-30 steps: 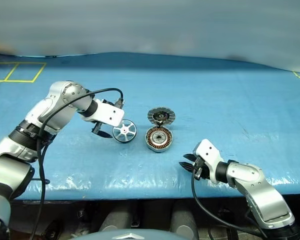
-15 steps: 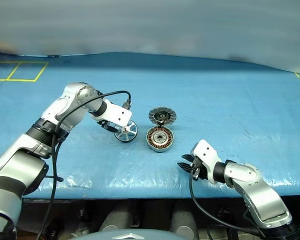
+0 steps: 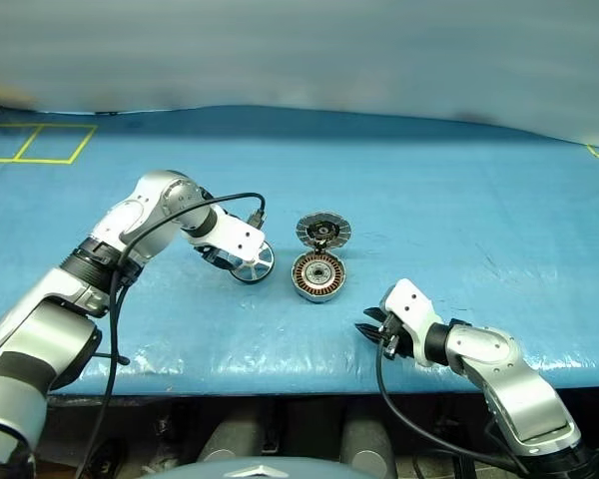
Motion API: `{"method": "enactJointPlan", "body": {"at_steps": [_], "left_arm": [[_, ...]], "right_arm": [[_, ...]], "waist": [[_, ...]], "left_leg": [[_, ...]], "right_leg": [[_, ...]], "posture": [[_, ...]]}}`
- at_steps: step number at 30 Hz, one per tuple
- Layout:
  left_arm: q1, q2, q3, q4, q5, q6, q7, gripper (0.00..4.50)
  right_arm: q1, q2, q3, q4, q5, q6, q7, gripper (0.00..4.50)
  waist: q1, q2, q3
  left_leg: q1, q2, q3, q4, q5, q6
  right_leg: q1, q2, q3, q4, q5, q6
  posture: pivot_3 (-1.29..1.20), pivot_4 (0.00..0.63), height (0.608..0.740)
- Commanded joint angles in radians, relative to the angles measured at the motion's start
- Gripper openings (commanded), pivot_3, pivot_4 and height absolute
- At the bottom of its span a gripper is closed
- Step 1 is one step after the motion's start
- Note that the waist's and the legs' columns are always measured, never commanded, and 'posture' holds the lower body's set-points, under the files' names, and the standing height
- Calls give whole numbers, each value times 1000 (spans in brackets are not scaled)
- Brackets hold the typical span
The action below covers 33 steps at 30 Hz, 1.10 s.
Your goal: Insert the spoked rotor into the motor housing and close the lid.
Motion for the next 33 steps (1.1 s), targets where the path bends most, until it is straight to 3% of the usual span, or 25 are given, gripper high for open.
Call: {"method": "enactJointPlan", "body": {"at_steps": [1, 10, 13, 16, 21, 33], "left_arm": [[-10, -20, -5, 38, 17, -29, 31, 3261], [-16, -65, -14, 146, 38, -82, 77, 3261], [-14, -70, -15, 175, 45, -108, 102, 2681], [-5, -71, -16, 189, 52, -118, 112, 1726], [26, -61, -5, 181, 37, -143, 124, 1726], [291, 32, 203, -8, -253, -191, 82, 1726]], "right_arm": [[-10, 4, -6, -16, -6, -21, -8, 1527], [-7, 14, -1, -18, -16, -28, -22, 1527], [-6, 19, -2, -18, -15, -31, -27, 1527], [-6, 23, -2, -18, -16, -32, -30, 1527], [-7, 32, -5, -15, -17, -33, -30, 1527], [-4, 161, -67, 91, 25, -166, -44, 1527]], "waist": [[1, 0, 0], [2, 0, 0], [4, 0, 0], [4, 0, 0], [4, 1, 0], [-4, 4, -2]], "left_leg": [[0, 0, 0, 1, 0, 0], [1, 0, 0, 5, -1, 1], [1, 0, -1, 7, -1, 2], [0, 0, -1, 8, -1, 2], [1, 0, -1, 8, -1, 3], [2, 0, -1, 7, -2, 3]], "right_leg": [[0, 0, 0, 0, 0, 0], [-1, 0, 0, 1, 1, 1], [0, 0, 0, 1, 1, 1], [-1, 0, 0, 1, 2, 2], [0, -1, 0, 1, 2, 2], [-1, -2, 0, 1, 2, 2]], "posture": [[0, 150, 740], [0, 150, 740], [0, 150, 740], [0, 150, 740], [0, 150, 740], [0, 150, 740]]}}
